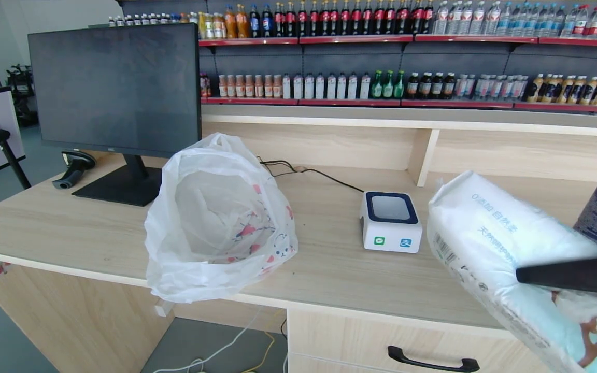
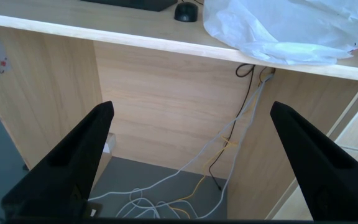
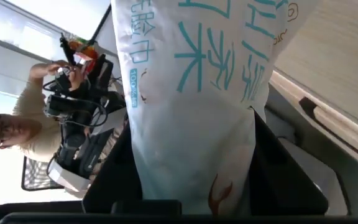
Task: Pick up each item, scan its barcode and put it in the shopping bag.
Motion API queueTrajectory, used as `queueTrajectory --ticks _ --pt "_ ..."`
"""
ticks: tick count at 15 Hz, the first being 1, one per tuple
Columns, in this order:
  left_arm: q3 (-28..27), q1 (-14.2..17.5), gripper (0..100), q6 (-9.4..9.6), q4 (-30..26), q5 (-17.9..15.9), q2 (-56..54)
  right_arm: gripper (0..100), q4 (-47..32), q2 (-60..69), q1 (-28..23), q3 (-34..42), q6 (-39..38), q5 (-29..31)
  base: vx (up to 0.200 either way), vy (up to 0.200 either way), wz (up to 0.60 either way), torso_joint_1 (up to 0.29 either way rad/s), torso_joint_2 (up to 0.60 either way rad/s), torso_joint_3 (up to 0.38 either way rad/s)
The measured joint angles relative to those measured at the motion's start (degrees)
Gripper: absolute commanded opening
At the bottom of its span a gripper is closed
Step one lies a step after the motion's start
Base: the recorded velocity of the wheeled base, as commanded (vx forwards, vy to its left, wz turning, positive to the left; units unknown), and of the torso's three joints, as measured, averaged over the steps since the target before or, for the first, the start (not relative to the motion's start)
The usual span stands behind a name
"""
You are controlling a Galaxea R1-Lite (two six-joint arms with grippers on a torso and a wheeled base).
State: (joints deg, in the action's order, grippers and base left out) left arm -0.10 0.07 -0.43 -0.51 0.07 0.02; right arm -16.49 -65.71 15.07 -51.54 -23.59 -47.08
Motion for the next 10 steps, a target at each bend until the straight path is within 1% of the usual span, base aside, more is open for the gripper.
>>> queueTrajectory --ticks 1,2,3,5,8,10 --pt "0.0 0.0 100 0.00 0.0 0.0 0.0 0 0.0 0.0 -0.4 -0.5 -3.3 -4.5 0.000 0.000 0.00 0.000 0.00 0.000" --pt "0.0 0.0 100 0.00 0.0 0.0 0.0 0 0.2 0.0 -1.2 -1.3 -6.9 -7.4 0.000 0.000 0.00 0.000 0.00 0.000" --pt "0.0 0.0 100 0.00 0.0 0.0 0.0 0 0.4 0.0 -1.7 -2.1 -8.7 -8.3 0.000 0.000 0.00 0.000 0.00 0.000" --pt "0.0 0.0 100 0.00 0.0 0.0 0.0 0 1.4 -0.3 -2.1 -4.1 -16.9 -8.5 0.000 0.000 0.00 0.000 0.00 0.000" --pt "0.0 0.0 100 0.00 0.0 0.0 0.0 0 4.9 -0.5 -2.0 -4.6 -22.3 -8.5 0.000 0.000 0.00 0.000 0.00 0.000" --pt "0.0 0.0 100 0.00 0.0 0.0 0.0 0 8.5 -0.4 -1.7 -4.0 -30.6 -8.6 0.000 0.000 0.00 0.000 0.00 0.000"
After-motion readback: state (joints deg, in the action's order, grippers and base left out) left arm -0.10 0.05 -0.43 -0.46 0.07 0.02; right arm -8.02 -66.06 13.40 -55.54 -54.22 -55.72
